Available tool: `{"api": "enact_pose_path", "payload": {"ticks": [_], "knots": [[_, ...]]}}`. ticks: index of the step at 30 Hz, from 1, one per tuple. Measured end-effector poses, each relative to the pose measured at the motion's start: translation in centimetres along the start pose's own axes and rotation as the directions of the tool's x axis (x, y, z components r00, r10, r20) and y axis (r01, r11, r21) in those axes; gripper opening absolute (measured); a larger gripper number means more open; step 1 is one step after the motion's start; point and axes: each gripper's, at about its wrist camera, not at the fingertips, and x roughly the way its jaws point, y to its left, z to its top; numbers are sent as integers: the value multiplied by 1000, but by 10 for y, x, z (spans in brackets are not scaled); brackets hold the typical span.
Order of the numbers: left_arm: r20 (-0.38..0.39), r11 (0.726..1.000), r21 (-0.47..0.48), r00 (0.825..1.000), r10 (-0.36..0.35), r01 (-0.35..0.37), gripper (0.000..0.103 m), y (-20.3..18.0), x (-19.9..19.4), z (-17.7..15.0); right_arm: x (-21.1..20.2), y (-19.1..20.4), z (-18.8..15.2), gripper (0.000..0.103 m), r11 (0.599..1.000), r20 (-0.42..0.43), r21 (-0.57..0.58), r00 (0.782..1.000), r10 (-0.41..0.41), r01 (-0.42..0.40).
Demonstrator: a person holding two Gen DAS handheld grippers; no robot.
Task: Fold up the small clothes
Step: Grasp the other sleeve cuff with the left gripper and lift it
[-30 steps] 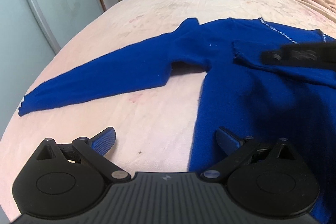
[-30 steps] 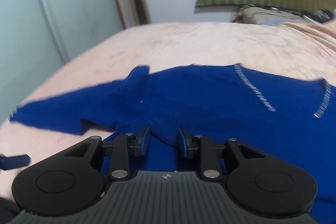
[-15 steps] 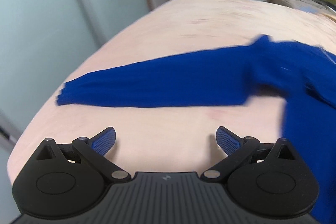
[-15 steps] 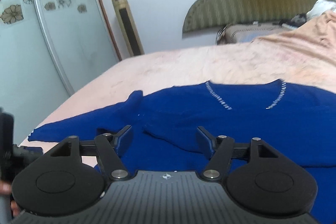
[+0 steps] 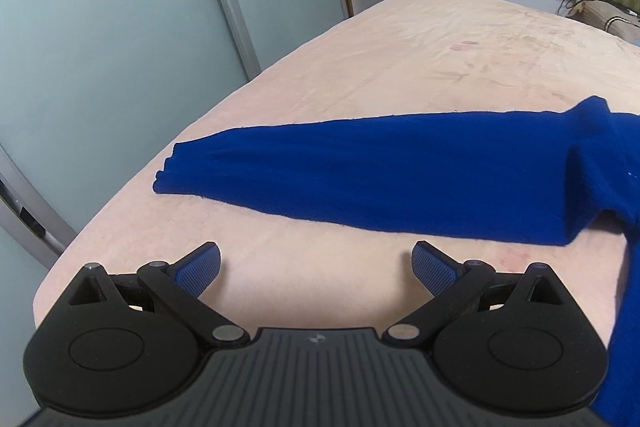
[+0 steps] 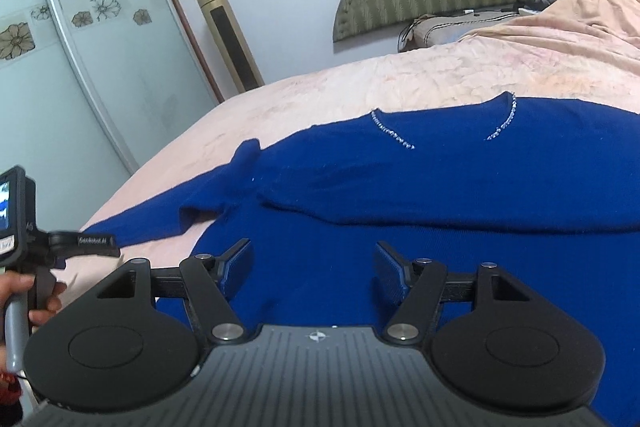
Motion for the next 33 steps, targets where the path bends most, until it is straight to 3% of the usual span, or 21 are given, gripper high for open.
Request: {"api": "enact_pose_path", "payload": {"ticks": [13, 17, 20, 23, 27, 29, 30, 31, 32, 33], "knots": [[-24, 995, -100, 1000, -2, 0, 103, 24, 26, 16, -3, -3, -11, 73, 1000, -28, 8, 1000, 14, -13], [-58, 987, -152, 997, -59, 50, 103, 37, 38, 20, -4, -2, -11, 74, 1000, -32, -4, 999, 18, -18], [-81, 961, -255, 988, -133, 108, 103, 57, 51, 24, -5, 0, -12, 76, 1000, -36, -16, 999, 19, -19], [-48, 882, -441, 977, -209, 167, 102, 91, 64, 25, -8, 0, -11, 80, 1000, -35, -25, 999, 17, -18], [58, 694, -667, 948, -314, 271, 102, 135, 82, 24, -12, -2, -12, 83, 1000, -32, -30, 999, 8, -9], [104, 608, -733, 933, -345, 306, 99, 148, 91, 23, -13, -3, -13, 85, 1000, -32, -30, 999, 3, -4], [128, 561, -764, 927, -352, 319, 87, 154, 95, 21, -14, -3, -13, 85, 1000, -30, -30, 1000, 0, -1], [142, 530, -784, 924, -356, 324, 61, 158, 99, 20, -15, -4, -13, 86, 1000, -29, -31, 1000, -2, 1], [135, 502, -804, 919, -369, 320, 46, 162, 105, 19, -16, -3, -13, 86, 999, -28, -34, 1000, -7, 6], [118, 477, -823, 914, -387, 308, 24, 165, 111, 18, -17, -3, -13, 87, 999, -27, -38, 1000, -11, 10]]}}
